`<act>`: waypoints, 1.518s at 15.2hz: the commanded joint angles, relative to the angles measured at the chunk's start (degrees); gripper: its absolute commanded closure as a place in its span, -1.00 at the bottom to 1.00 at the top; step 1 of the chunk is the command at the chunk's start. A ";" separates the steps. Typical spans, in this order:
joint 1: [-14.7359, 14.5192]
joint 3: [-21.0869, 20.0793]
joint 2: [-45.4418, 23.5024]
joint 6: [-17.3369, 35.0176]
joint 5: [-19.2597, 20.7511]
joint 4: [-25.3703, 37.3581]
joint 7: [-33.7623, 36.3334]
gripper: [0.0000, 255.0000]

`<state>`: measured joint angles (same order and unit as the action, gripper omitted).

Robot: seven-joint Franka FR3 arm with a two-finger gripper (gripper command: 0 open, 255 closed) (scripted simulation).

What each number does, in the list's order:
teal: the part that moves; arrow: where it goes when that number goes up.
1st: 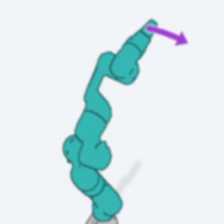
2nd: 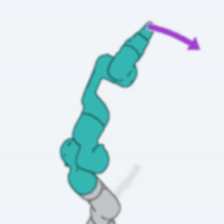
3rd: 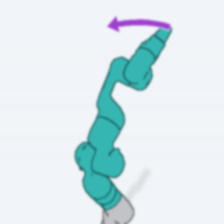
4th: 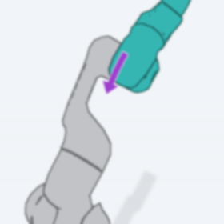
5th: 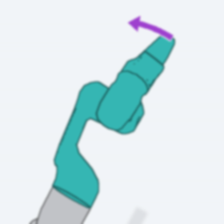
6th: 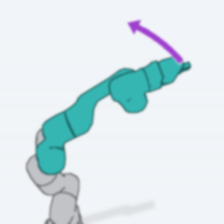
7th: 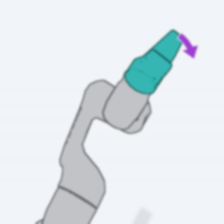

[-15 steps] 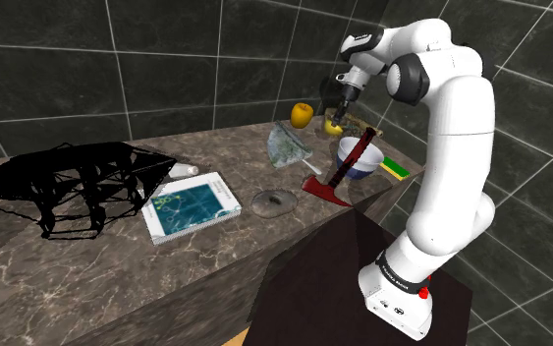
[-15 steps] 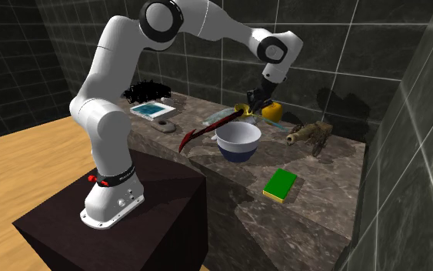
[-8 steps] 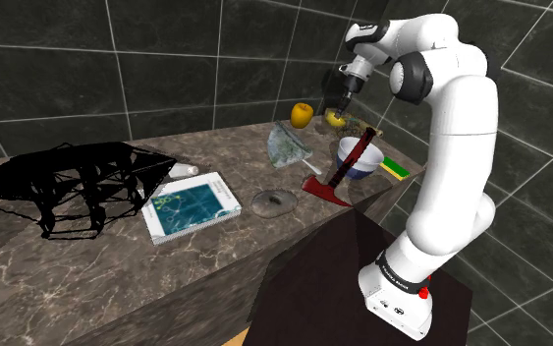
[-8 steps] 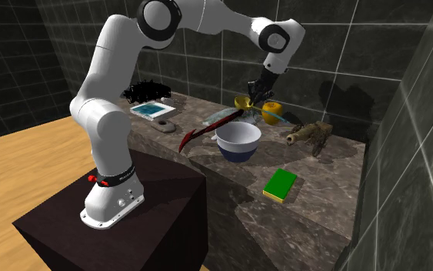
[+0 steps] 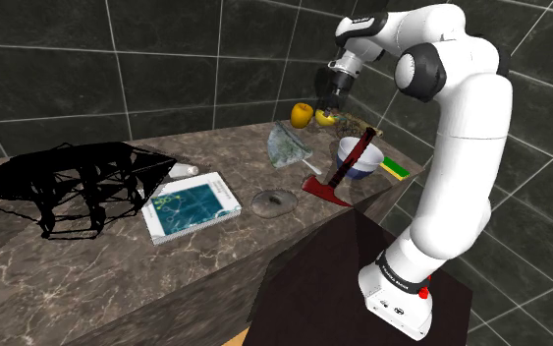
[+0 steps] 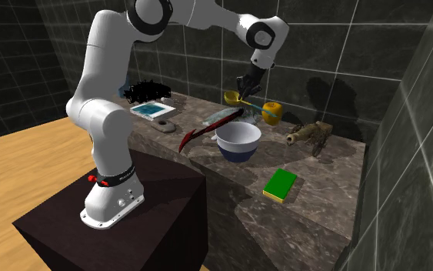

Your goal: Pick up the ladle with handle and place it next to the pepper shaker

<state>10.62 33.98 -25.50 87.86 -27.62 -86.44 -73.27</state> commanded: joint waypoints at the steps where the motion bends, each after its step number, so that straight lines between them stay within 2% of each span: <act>1: -2.38 -0.49 1.67 1.23 0.13 -1.93 2.41 1.00; 12: -13.22 -4.68 6.23 7.83 -0.70 -7.83 15.04 1.00; 23: -21.35 -9.70 3.99 11.87 -3.21 -4.64 27.19 1.00</act>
<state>-10.13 24.76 -20.82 99.68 -30.51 -92.20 -47.33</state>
